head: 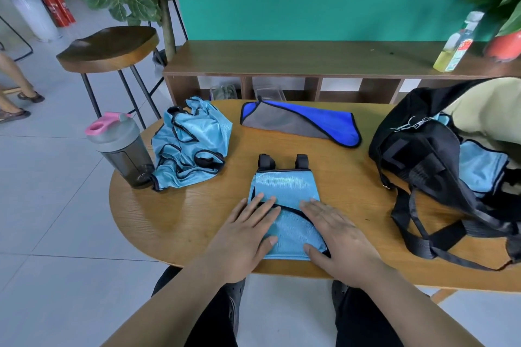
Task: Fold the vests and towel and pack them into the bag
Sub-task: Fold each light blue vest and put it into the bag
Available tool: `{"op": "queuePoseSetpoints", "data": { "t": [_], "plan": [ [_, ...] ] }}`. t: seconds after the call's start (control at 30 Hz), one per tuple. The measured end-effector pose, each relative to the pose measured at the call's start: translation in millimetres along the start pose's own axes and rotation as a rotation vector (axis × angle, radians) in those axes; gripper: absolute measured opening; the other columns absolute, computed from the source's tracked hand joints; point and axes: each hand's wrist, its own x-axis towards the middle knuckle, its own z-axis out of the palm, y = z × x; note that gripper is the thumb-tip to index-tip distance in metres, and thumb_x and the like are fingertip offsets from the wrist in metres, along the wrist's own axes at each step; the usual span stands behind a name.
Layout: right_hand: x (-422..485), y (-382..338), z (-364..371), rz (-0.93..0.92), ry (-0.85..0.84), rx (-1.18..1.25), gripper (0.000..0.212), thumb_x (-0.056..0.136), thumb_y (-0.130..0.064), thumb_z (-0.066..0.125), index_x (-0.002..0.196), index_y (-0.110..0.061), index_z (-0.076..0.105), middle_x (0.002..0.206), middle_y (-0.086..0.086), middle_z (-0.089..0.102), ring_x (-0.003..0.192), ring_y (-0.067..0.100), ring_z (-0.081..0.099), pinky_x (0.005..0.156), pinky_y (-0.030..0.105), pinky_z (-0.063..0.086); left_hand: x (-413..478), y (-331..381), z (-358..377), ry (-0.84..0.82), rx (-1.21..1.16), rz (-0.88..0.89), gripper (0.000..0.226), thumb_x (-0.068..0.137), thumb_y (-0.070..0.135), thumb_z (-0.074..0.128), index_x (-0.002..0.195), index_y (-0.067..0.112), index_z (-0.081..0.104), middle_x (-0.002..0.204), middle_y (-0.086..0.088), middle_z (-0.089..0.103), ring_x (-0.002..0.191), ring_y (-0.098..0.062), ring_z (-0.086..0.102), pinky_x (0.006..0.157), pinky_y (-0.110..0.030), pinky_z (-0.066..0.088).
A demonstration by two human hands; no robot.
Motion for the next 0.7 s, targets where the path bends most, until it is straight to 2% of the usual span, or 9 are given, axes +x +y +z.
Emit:
{"op": "queuePoseSetpoints", "data": {
  "t": [0.17, 0.33, 0.43, 0.53, 0.7],
  "plan": [
    [-5, 1, -1, -0.028, 0.113, 0.132, 0.073, 0.097, -0.045, 0.064, 0.162, -0.027, 0.037, 0.168, -0.014, 0.031, 0.157, 0.006, 0.022, 0.125, 0.044, 0.032, -6, 3, -7, 0.026, -0.038, 0.014, 0.081, 0.105, 0.075, 0.019, 0.169, 0.026, 0.014, 0.176, 0.012, -0.001, 0.159, -0.009, -0.019, 0.131, -0.045, -0.001],
    [-11, 2, -2, -0.013, 0.126, 0.197, 0.079, 0.088, -0.045, 0.073, 0.158, -0.026, 0.042, 0.166, -0.016, 0.031, 0.156, 0.008, 0.025, 0.124, 0.044, 0.034, -6, 1, -10, 0.033, -0.089, 0.039, 0.09, 0.097, 0.086, 0.031, 0.168, 0.031, 0.018, 0.175, 0.015, 0.002, 0.16, -0.01, -0.016, 0.131, -0.047, 0.001],
    [-13, 3, 1, -0.028, 0.145, 0.173, 0.073, 0.085, -0.058, 0.076, 0.147, -0.026, 0.054, 0.161, -0.012, 0.036, 0.153, 0.013, 0.031, 0.12, 0.045, 0.039, -7, 0, -11, 0.03, -0.077, 0.071, 0.081, 0.099, 0.083, 0.03, 0.166, 0.041, 0.017, 0.175, 0.016, -0.001, 0.16, -0.012, -0.016, 0.131, -0.045, -0.002],
    [-12, 2, 3, -0.005, 0.192, 0.155, 0.059, 0.085, -0.069, 0.075, 0.127, -0.029, 0.065, 0.147, -0.011, 0.047, 0.142, 0.013, 0.042, 0.111, 0.044, 0.045, -6, 0, -11, 0.018, -0.069, 0.074, 0.066, 0.105, 0.076, 0.024, 0.164, 0.047, 0.02, 0.175, 0.015, 0.0, 0.16, -0.012, -0.017, 0.131, -0.044, -0.002],
    [-16, -11, 11, 0.082, 0.268, 0.163, 0.044, 0.084, -0.065, 0.075, 0.112, -0.032, 0.067, 0.131, -0.013, 0.049, 0.127, 0.012, 0.048, 0.102, 0.04, 0.048, -6, -1, -9, 0.009, -0.092, 0.066, 0.055, 0.111, 0.063, 0.017, 0.163, 0.047, 0.026, 0.175, 0.015, 0.002, 0.16, -0.01, -0.017, 0.131, -0.045, 0.001]
  ]
}}
